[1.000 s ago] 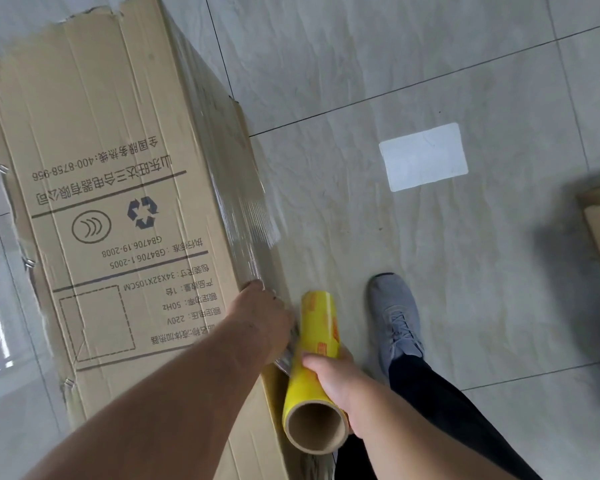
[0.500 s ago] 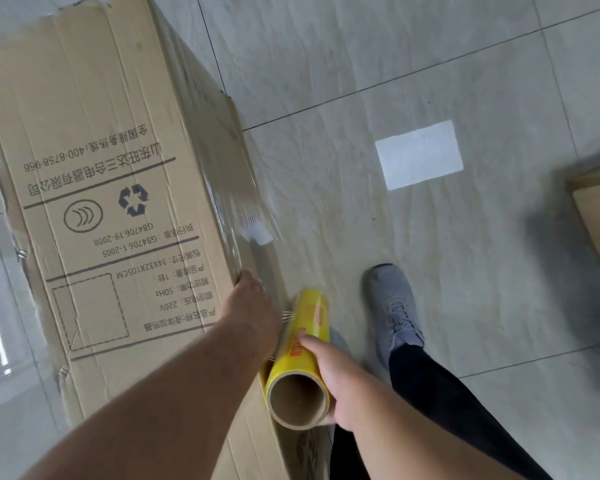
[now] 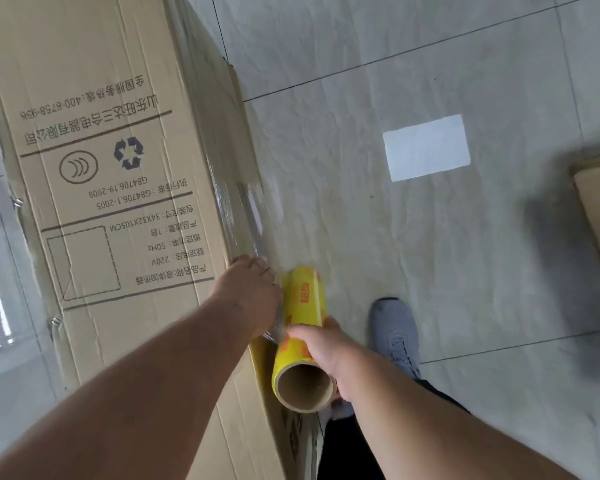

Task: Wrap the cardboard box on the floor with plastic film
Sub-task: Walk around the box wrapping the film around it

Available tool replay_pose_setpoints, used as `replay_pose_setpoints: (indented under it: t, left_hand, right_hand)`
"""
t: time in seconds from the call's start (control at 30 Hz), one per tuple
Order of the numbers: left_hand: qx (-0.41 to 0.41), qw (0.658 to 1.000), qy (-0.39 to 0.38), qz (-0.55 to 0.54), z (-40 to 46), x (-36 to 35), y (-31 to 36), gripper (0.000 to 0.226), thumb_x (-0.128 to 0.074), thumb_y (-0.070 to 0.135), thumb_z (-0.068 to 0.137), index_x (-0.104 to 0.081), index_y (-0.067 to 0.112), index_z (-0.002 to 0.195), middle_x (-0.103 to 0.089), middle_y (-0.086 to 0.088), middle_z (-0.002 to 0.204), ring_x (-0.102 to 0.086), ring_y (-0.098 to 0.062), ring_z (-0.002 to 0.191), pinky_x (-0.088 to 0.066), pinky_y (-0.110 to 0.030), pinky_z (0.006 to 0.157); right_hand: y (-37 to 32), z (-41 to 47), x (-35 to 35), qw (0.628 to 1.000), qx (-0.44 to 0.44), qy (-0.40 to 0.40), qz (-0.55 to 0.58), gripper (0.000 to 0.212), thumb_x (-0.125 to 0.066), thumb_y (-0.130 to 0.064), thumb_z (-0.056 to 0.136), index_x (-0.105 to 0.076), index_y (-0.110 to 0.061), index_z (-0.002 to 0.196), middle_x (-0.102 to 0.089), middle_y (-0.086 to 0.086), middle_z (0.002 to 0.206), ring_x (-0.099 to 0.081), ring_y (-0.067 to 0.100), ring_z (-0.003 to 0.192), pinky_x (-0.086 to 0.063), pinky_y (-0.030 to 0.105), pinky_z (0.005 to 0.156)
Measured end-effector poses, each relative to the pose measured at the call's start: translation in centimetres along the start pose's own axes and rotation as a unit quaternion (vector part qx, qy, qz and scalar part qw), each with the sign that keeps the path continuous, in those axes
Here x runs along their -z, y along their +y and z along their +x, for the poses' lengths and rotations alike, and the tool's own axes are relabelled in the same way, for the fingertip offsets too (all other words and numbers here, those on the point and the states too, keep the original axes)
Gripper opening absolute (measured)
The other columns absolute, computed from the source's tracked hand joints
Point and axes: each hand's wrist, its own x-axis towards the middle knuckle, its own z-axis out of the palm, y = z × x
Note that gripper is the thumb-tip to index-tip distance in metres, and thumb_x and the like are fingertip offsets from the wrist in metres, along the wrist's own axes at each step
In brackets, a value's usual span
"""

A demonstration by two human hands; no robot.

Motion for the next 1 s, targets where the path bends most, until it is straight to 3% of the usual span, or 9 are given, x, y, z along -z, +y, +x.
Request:
replay_pose_setpoints:
  t: [0.1,0.23,0.3,0.37,0.47,0.53,0.63,0.77,1.0]
  left_hand:
    - [-0.011,1.0,-0.012,0.015,0.1,-0.1,0.5,0.06,-0.04,0.035,0.107,-0.033,0.011,0.162,-0.024,-0.015,0.171,-0.019,-0.03,0.159,-0.016,-0.05,0.126]
    - [-0.004,0.999,-0.04,0.011,1.0,-0.5,1.2,0.067,-0.046,0.041,0.104,-0.033,0.008,0.161,-0.03,-0.016,0.168,-0.026,-0.03,0.157,-0.013,-0.05,0.128]
    - [-0.003,0.999,-0.032,0.006,1.2,-1.1,1.8,0.055,-0.048,0.033,0.101,-0.048,0.015,0.153,-0.048,-0.013,0.157,-0.041,-0.033,0.147,-0.028,-0.052,0.121]
    - [-0.014,0.998,-0.042,0.037,1.3,-1.7,2.2,0.044,-0.047,0.03,0.1,-0.058,0.021,0.142,-0.058,-0.011,0.143,-0.052,-0.035,0.135,-0.036,-0.053,0.111]
    - [-0.023,0.997,-0.04,0.069,1.1,-1.7,2.3,0.042,-0.042,0.031,0.103,-0.063,0.023,0.138,-0.062,-0.008,0.141,-0.053,-0.035,0.134,-0.035,-0.053,0.109]
    - [-0.021,0.996,-0.042,0.073,0.8,-1.4,2.3,0.042,-0.041,0.03,0.104,-0.06,0.022,0.141,-0.059,-0.009,0.144,-0.051,-0.034,0.135,-0.034,-0.052,0.11]
    - [-0.019,0.997,-0.04,0.067,0.5,-1.0,2.4,0.044,-0.043,0.03,0.104,-0.054,0.02,0.145,-0.057,-0.011,0.145,-0.05,-0.033,0.134,-0.034,-0.051,0.11]
    - [-0.02,0.998,-0.025,0.049,0.2,-1.1,2.1,0.045,-0.041,0.032,0.104,-0.051,0.022,0.147,-0.056,-0.011,0.147,-0.049,-0.034,0.136,-0.034,-0.053,0.112]
    - [-0.004,0.999,-0.006,0.053,-0.1,-1.9,3.4,0.073,-0.015,0.065,0.104,-0.056,0.021,0.145,-0.056,-0.015,0.147,-0.049,-0.035,0.135,-0.029,-0.055,0.109]
  right_hand:
    - [-0.2,-0.9,-0.5,0.994,-0.003,0.002,-0.113,0.133,-0.072,-0.073,0.049,-0.025,-0.032,0.167,-0.056,0.014,0.149,-0.06,0.037,0.132,-0.047,0.049,0.115]
    - [-2.0,-2.1,-0.7,0.973,0.027,-0.02,-0.228,0.111,-0.063,-0.066,0.088,-0.008,-0.018,0.172,-0.033,0.022,0.168,-0.041,0.042,0.15,-0.035,0.048,0.123]
    - [-0.6,-1.6,-1.7,0.999,0.013,-0.048,-0.004,0.095,-0.062,-0.06,0.096,-0.027,-0.005,0.166,-0.039,0.024,0.166,-0.045,0.044,0.143,-0.036,0.051,0.12]
    - [0.5,-1.3,-2.5,0.997,0.05,-0.047,0.031,0.099,-0.06,-0.061,0.1,-0.017,-0.008,0.171,-0.036,0.024,0.168,-0.041,0.048,0.148,-0.033,0.057,0.124]
    - [-1.7,-1.6,-2.1,0.998,-0.02,0.05,-0.033,0.11,-0.052,-0.079,0.09,0.001,-0.03,0.173,-0.026,0.016,0.173,-0.036,0.044,0.154,-0.031,0.055,0.126]
    - [-0.7,-1.9,-1.7,0.993,-0.011,0.009,-0.118,0.1,-0.048,-0.082,0.084,-0.018,-0.04,0.17,-0.044,0.012,0.164,-0.052,0.041,0.142,-0.045,0.055,0.117]
    - [1.8,-1.5,-0.7,0.993,-0.054,-0.004,0.108,0.076,-0.068,-0.076,0.082,-0.06,-0.027,0.14,-0.079,0.011,0.12,-0.078,0.035,0.104,-0.064,0.059,0.093]
    - [3.4,-1.2,-1.2,0.965,-0.073,-0.062,0.243,0.061,-0.079,-0.064,0.085,-0.073,-0.017,0.123,-0.084,0.016,0.101,-0.081,0.034,0.091,-0.063,0.052,0.097]
    - [7.0,1.7,-1.1,0.998,0.004,0.054,-0.029,0.116,-0.071,-0.096,0.044,-0.045,-0.049,0.145,-0.073,0.002,0.128,-0.071,0.033,0.115,-0.056,0.052,0.106]
